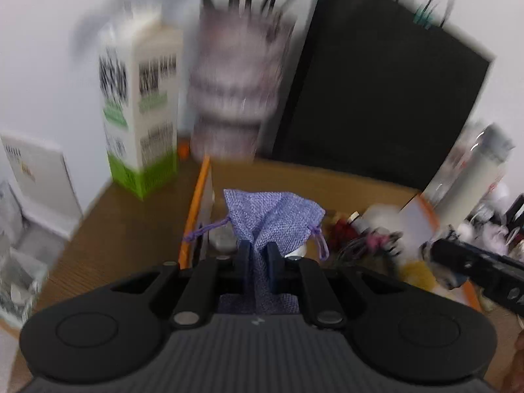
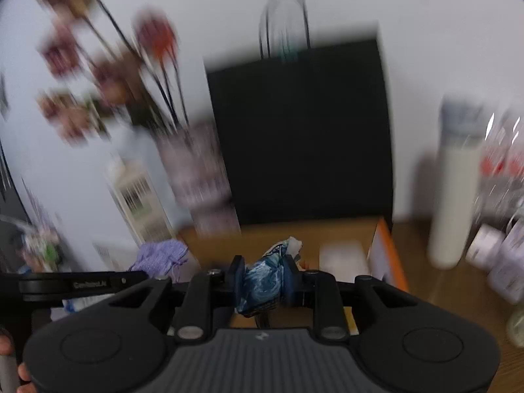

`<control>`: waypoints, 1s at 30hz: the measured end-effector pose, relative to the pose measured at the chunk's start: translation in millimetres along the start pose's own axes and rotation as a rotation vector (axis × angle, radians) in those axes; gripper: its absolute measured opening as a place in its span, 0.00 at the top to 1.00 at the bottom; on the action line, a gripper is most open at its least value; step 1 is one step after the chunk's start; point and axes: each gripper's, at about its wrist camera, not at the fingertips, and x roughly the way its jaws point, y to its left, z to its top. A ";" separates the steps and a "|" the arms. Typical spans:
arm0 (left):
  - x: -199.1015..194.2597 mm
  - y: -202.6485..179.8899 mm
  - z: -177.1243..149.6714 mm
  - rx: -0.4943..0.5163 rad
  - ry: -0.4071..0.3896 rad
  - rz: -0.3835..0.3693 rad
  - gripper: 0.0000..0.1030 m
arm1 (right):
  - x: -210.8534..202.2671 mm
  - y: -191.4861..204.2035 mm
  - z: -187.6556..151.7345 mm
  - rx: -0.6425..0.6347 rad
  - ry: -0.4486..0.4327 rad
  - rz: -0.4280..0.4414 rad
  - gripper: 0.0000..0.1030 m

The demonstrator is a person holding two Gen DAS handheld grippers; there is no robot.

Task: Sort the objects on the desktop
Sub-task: 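Lift both items over the box and open both tools to drop them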

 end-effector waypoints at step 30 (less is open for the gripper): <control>10.4 -21.1 -4.7 0.143 0.010 0.110 0.00 | 53.3 -22.6 -17.3 -0.062 0.136 -0.319 0.17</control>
